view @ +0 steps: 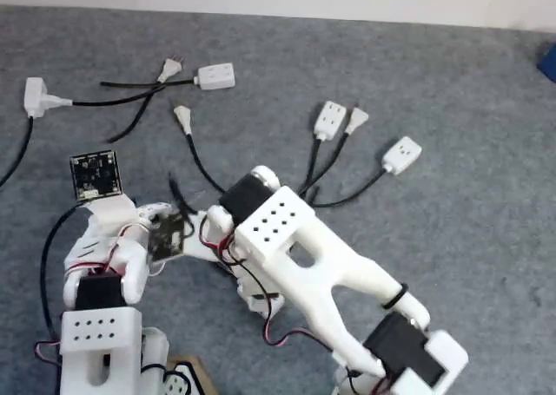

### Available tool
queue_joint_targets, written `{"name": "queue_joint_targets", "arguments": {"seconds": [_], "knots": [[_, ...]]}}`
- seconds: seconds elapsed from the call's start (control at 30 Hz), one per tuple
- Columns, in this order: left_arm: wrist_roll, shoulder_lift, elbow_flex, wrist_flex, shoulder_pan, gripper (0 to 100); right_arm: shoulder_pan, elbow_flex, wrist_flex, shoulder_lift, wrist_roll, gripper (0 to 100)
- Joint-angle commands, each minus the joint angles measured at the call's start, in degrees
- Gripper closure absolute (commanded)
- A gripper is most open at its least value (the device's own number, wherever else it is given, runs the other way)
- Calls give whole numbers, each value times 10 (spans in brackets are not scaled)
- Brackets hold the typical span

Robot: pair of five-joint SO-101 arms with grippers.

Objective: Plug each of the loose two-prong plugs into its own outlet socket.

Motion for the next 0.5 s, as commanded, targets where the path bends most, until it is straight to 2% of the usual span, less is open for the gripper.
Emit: {"name": "queue_joint_targets", "arguments": {"seconds": [0.0, 0.13, 0.27, 0.47], "knots": [[6, 0, -15, -15, -32, 568, 7, -44, 1, -9, 83, 991], [7, 0, -15, -36, -67, 568, 10, -43, -2, -8, 137, 991], [42, 0, -29, -36, -109, 568, 24, -46, -2, -8, 138, 991], [102, 0, -69, -33, -257, 568, 80, -48, -4, -8, 139, 991]]}}
